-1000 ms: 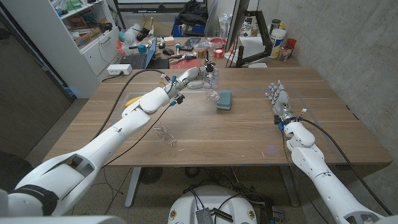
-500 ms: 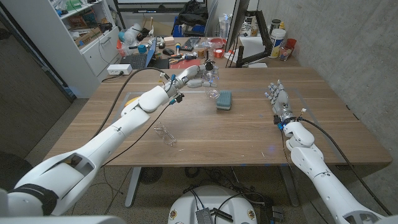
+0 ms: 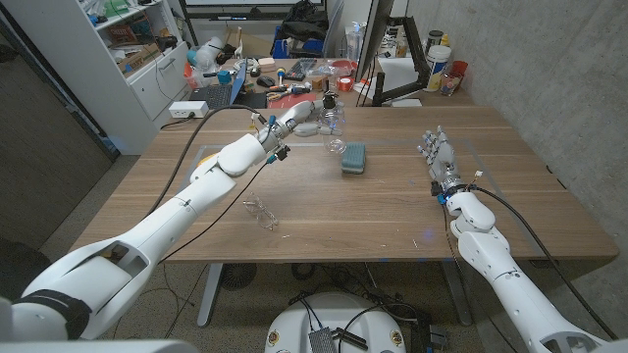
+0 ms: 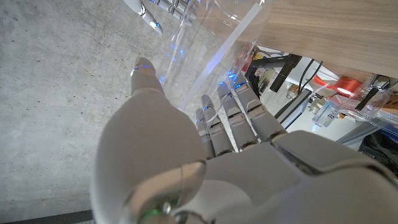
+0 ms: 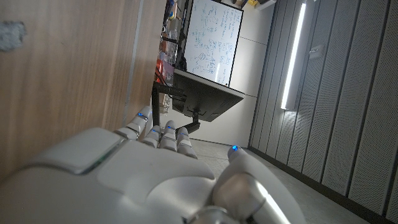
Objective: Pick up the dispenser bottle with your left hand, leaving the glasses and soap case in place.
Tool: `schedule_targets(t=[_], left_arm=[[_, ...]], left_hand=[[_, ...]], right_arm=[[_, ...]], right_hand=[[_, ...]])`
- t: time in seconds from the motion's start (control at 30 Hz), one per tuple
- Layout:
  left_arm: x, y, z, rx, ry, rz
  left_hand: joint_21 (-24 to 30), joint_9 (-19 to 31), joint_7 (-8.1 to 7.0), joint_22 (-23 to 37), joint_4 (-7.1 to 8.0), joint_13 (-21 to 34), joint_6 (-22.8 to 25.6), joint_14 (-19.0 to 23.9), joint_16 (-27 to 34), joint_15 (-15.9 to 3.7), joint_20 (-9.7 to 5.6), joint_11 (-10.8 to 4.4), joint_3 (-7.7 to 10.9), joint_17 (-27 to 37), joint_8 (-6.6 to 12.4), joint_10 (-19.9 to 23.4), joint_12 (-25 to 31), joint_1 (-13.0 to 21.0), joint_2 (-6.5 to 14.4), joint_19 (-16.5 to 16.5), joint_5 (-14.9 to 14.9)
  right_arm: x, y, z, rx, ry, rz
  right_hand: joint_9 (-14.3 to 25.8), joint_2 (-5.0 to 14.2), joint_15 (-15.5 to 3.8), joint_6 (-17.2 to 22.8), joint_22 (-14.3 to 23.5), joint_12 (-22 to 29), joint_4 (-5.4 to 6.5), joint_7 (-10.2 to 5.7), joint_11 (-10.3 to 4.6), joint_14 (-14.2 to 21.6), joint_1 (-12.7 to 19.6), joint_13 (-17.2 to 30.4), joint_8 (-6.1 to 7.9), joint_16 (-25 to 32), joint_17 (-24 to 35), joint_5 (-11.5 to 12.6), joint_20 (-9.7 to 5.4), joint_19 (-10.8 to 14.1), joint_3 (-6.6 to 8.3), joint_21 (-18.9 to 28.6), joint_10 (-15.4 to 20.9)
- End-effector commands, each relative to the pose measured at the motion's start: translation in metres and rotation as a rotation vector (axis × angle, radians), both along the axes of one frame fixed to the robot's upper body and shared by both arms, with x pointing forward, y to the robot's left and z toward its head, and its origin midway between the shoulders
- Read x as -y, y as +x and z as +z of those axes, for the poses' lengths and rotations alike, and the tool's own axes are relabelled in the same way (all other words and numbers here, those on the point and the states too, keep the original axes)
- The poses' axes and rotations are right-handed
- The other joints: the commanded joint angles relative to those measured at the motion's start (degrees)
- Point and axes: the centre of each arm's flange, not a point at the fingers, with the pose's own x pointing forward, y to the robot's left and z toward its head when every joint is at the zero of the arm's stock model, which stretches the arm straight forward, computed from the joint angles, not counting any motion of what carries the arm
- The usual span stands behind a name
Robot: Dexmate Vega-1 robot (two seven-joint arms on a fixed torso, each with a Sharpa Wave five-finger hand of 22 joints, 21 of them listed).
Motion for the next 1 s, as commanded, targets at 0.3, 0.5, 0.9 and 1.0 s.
schedule_targets(t=[0.3,0.5,0.9,1.0], left_arm=[[-0.002,-0.004,0.005,0.016,-0.027,-0.012],[-0.001,-0.005,0.005,0.015,-0.029,-0.013],[0.004,-0.008,0.008,0.022,-0.024,-0.005],[0.004,-0.008,0.006,0.016,-0.025,-0.006]], left_hand=[[-0.4,0.2,0.87,0.2,0.22,0.3,1.0,0.1,-0.2,-7.85,-1.48,-2.08,-0.40,0.2,-0.39,2.2,-0.3,-0.4,3.6,-0.2,-0.2],[-0.5,0.2,0.80,0.2,0.38,0.3,1.3,0.1,-0.3,-7.86,-1.45,-2.08,-0.59,0.2,-0.40,2.3,-0.4,-0.6,3.7,-0.2,-0.2],[-0.6,0.2,0.80,0.2,0.64,0.3,1.3,0.0,-0.4,-7.81,-1.46,-1.89,-0.91,0.2,-0.61,2.5,-0.6,-0.9,3.7,-0.3,-0.2],[-0.6,0.2,0.83,0.2,0.67,0.3,1.4,0.1,-0.4,-7.86,-1.51,-2.05,-0.96,0.2,-0.62,2.5,-0.6,-1.0,3.7,-0.2,-0.2]], right_arm=[[-0.003,0.000,0.002,0.006,0.000,0.000],[-0.003,-0.001,0.001,0.009,0.005,0.000],[0.003,-0.010,-0.015,0.004,0.016,-0.015],[0.003,-0.014,-0.021,-0.005,0.020,-0.019]], right_hand=[[0.2,1.82,-0.26,0.3,0.3,0.2,-0.04,0.18,0.19,0.3,0.4,0.3,0.46,0.0,0.1,0.3,-4.26,0.3,-0.33,-0.3,0.3],[0.2,1.82,-0.24,0.3,0.3,0.2,-0.03,0.18,0.34,0.3,0.4,0.3,0.46,0.0,0.1,0.4,-4.23,0.4,-0.37,-0.4,0.3],[0.2,1.81,-0.23,0.4,0.3,0.2,-0.02,0.19,0.30,0.3,0.4,0.3,0.48,0.0,0.1,0.4,-4.24,0.5,-0.46,-0.6,0.3],[0.2,1.82,-0.31,0.4,0.3,0.2,-0.02,0.18,0.35,0.3,0.4,0.3,0.48,0.0,0.1,0.4,-4.27,0.5,-0.47,-0.7,0.4]])
